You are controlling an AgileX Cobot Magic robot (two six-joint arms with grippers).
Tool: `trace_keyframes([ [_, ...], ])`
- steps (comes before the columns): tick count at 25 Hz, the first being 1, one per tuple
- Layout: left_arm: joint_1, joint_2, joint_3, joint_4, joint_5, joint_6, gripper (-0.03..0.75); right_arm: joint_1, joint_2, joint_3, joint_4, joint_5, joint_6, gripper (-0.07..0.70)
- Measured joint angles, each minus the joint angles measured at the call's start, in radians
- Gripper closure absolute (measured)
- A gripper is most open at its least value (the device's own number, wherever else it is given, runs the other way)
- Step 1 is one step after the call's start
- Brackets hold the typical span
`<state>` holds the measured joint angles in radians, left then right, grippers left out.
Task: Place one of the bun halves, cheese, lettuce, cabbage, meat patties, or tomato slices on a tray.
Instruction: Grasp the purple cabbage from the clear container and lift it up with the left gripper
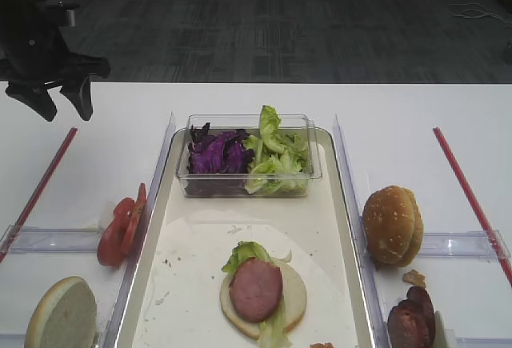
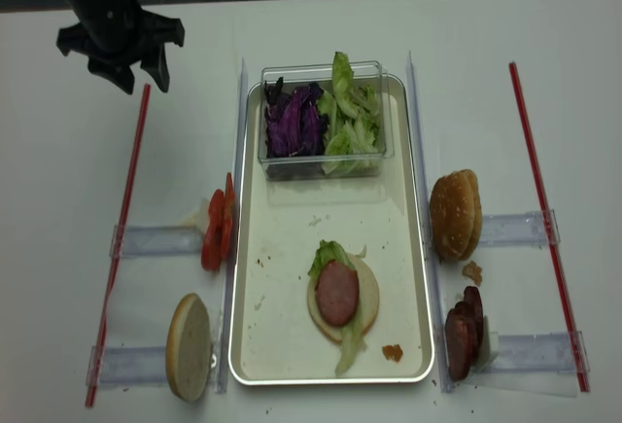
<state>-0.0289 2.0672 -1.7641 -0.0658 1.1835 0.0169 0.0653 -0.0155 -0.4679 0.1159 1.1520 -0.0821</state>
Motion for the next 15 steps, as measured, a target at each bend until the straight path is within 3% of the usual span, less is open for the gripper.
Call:
trace_keyframes([
  [6,-0.026,0.000,-0.002,-0.001,0.001,-0.032,0.324,0.000,0.000,0.000,0.000,0.000,0.000,0.202],
  [15,-0.121,0.013,-0.055,-0.040,0.018,-0.063,0.324,0.000,0.000,0.000,0.000,0.000,0.000,0.204],
])
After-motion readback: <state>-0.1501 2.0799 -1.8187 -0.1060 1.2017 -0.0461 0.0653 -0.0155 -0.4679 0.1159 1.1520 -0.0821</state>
